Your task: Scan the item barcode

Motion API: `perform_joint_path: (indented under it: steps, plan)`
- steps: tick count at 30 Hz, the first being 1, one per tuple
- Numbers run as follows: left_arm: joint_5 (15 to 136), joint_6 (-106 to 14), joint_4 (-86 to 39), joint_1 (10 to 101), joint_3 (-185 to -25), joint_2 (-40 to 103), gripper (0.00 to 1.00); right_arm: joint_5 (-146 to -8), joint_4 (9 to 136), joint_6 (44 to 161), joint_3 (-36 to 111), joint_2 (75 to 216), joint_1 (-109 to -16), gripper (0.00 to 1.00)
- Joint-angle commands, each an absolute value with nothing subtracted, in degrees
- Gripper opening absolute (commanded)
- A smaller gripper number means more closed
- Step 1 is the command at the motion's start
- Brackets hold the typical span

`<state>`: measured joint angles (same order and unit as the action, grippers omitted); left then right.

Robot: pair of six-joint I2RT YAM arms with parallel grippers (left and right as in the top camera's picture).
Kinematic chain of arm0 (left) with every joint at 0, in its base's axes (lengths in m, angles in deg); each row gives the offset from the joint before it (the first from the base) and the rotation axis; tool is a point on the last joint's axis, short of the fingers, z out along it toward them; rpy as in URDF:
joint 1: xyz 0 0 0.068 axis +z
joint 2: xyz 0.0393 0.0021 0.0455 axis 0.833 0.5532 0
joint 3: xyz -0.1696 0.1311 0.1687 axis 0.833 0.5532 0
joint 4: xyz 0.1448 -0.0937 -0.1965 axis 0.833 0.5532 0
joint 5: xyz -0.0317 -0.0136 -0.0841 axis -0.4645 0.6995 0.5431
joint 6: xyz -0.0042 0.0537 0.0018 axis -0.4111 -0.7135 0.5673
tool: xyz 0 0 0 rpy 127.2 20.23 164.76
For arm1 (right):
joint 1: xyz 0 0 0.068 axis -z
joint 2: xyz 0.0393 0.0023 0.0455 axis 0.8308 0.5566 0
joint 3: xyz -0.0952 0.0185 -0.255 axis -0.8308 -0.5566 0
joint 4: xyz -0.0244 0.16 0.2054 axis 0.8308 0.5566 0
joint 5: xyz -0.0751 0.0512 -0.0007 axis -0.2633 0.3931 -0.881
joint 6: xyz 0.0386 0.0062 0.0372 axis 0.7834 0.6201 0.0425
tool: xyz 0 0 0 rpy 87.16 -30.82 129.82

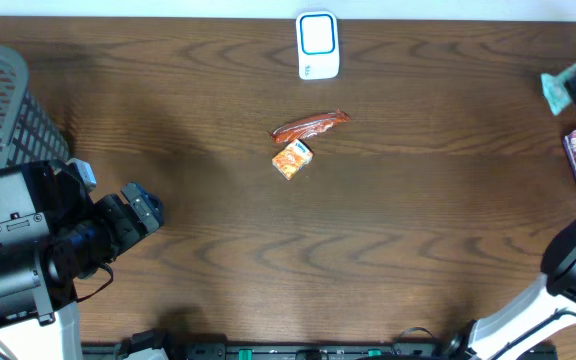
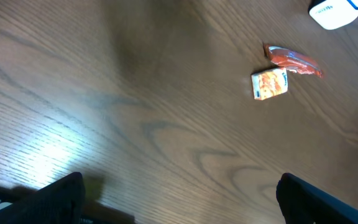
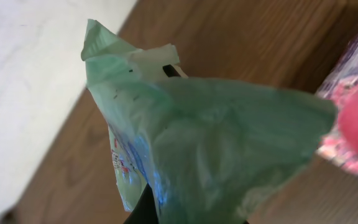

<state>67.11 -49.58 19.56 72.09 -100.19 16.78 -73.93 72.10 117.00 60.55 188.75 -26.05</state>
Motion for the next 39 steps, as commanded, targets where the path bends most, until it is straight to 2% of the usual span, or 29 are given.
perform_joint_path:
  steps: [1,7,8,9,11,12,13,14,21,23,24,25,26,28,30,34,37,39]
  plan:
    - [67.83,-49.49,19.58,72.07,-100.43,16.76,0.98,-67.83,71.16,110.99,60.75,193.03,-24.76,0.01]
    - [67.81,-49.49,19.58,72.07,-100.43,16.76,0.98,-71.96,66.72,116.85,60.75,199.85,-22.49,0.01]
    - [67.83,-49.49,19.58,72.07,-100.43,16.76,0.98,-73.25,66.29,117.79,60.75,200.75,-21.96,0.04]
    - [67.83,-49.49,19.58,72.07,-100.43,16.76,0.98,-74.39,66.18,118.14,60.75,201.21,-21.48,0.09]
    - [67.83,-49.49,19.58,72.07,-100.43,16.76,0.98,-77.32,66.29,117.70,60.75,201.40,-20.24,0.26]
    - [67.81,-49.49,19.58,72.07,-100.43,16.76,0.98,-78.39,66.37,116.98,60.77,201.23,-19.65,0.44]
    - [67.81,-49.49,19.58,72.07,-100.43,16.76,0.98,-78.59,66.64,116.70,60.86,200.68,-18.86,0.56]
    - [67.81,-49.49,19.58,72.07,-100.43,16.76,0.98,-78.34,66.90,116.59,60.86,199.92,-18.05,0.61]
    - [67.81,-49.49,19.58,72.07,-100.43,16.76,0.98,-69.58,68.52,116.61,60.88,186.34,-14.97,0.63]
    - [67.83,-49.49,19.58,72.07,-100.43,16.76,0.98,-66.08,68.41,116.63,60.88,182.04,-15.41,0.67]
    - [67.83,-49.49,19.58,72.07,-100.43,16.76,0.98,-64.27,68.43,116.61,60.88,180.07,-15.82,0.71]
    - [67.81,-49.49,19.58,72.07,-100.43,16.76,0.98,-61.89,68.78,116.61,60.88,177.80,-16.41,0.80]
    - [67.81,-49.49,19.58,72.07,-100.43,16.76,0.98,-59.92,69.48,116.59,60.88,176.09,-17.02,0.99]
    - [67.83,-49.49,19.58,72.07,-100.43,16.76,0.98,-55.35,72.30,116.61,60.88,172.60,-18.88,0.99]
    - [67.83,-49.49,19.58,72.07,-100.43,16.76,0.98,-50.37,81.24,116.94,60.86,169.54,-22.95,0.99]
    - [67.83,-49.49,19.58,72.07,-100.43,16.76,0.98,-50.87,94.98,116.96,60.60,169.34,-32.96,0.99]
    - [67.83,-49.49,19.58,72.07,-100.43,16.76,0.98,-54.15,98.68,116.70,59.55,170.96,-41.44,0.99]
    - [67.81,-49.49,19.58,72.07,-100.43,16.76,0.98,-55.70,97.45,114.25,58.00,173.91,-51.25,0.99]
